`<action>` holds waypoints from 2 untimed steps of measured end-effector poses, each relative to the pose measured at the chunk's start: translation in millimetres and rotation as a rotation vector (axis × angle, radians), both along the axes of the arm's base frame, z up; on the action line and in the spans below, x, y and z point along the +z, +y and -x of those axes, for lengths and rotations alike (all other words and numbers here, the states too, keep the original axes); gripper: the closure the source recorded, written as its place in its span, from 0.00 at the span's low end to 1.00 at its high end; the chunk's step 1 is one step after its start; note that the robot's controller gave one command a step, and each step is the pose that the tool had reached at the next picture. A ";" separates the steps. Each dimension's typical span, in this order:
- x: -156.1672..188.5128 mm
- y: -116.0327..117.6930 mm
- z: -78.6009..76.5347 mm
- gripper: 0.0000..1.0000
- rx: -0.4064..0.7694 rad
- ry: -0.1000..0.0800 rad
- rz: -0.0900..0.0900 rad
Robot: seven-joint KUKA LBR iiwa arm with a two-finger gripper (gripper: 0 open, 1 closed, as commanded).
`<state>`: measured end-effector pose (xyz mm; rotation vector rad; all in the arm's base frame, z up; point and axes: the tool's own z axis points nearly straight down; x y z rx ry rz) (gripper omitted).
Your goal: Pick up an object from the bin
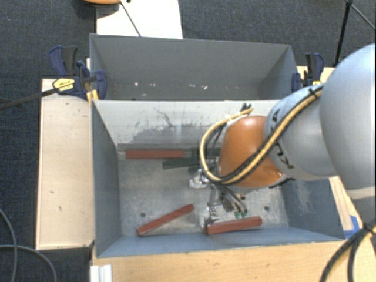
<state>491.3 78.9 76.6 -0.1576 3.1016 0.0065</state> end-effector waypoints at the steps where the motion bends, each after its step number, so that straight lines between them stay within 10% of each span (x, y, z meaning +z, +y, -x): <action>1: -0.1 -0.1 0.3 0.00 0.002 0.001 0.000; 2: -2.1 59.5 -19.9 1.00 -0.018 0.024 0.001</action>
Offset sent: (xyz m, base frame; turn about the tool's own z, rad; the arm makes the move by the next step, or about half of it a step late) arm 0.0163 0.0581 -0.0059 0.0201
